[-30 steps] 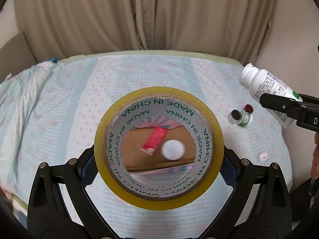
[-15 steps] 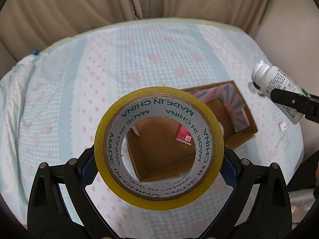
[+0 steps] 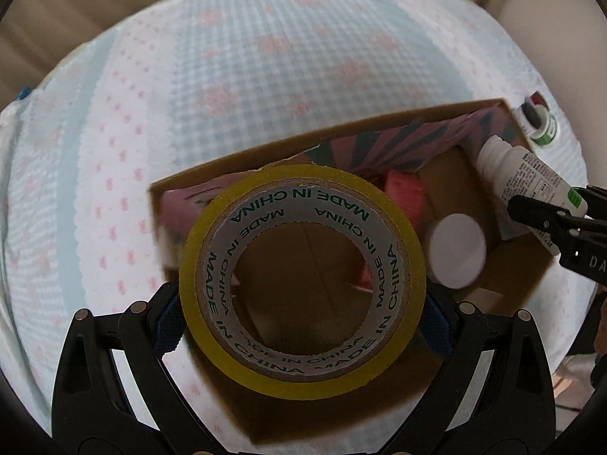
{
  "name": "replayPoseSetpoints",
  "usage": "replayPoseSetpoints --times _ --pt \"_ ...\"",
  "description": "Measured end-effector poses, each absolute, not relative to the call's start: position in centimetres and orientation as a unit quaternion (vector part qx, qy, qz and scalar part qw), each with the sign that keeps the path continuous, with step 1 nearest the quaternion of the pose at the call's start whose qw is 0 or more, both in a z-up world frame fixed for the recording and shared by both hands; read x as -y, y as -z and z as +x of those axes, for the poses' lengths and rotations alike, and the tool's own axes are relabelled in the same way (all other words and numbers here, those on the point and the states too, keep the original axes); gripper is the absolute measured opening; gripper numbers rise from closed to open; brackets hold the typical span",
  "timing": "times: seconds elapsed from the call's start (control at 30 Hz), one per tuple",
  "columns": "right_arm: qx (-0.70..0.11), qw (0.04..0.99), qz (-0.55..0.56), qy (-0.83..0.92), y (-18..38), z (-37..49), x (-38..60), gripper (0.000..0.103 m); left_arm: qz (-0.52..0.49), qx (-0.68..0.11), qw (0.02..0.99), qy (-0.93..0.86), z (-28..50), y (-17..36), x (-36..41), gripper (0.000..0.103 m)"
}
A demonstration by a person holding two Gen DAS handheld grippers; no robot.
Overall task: Organize rigid objects
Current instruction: 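Carry tape and pill bottle over the cardboard box and release them inside, then move both open grippers toward the jars and earbud case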
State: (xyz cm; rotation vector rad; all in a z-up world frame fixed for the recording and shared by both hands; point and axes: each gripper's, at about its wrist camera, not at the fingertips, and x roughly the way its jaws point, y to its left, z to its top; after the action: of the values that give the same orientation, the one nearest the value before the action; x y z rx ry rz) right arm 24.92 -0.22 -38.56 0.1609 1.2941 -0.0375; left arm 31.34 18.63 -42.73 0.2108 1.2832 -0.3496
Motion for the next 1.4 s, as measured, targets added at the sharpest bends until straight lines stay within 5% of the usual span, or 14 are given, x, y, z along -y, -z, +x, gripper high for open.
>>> replayPoseSetpoints --times 0.4,0.47,0.5,0.53,1.0,1.4 --pt "-0.624 0.775 0.101 0.013 41.4 27.0 0.8 0.047 0.127 -0.63 0.745 0.179 32.6 44.4 -16.7 0.1" --pt "-0.612 0.782 0.112 0.01 41.1 27.3 1.0 0.07 0.126 -0.633 0.743 0.175 32.5 44.4 -16.6 0.103" --pt "-0.608 0.786 0.109 0.014 40.9 27.5 1.0 0.101 0.119 -0.631 0.746 0.175 32.4 44.1 -16.8 0.103" --pt "-0.604 0.79 0.109 0.007 40.7 27.5 1.0 0.103 0.109 -0.632 0.747 0.177 32.2 44.0 -16.9 0.103" --pt "-0.593 0.798 0.11 -0.007 39.9 26.8 0.6 0.103 0.097 -0.628 0.757 0.152 30.9 42.5 -18.4 0.103" --pt "-0.57 0.814 0.111 -0.018 34.2 23.7 -0.3 0.103 0.078 -0.585 0.796 0.135 26.5 34.4 -19.7 0.103"
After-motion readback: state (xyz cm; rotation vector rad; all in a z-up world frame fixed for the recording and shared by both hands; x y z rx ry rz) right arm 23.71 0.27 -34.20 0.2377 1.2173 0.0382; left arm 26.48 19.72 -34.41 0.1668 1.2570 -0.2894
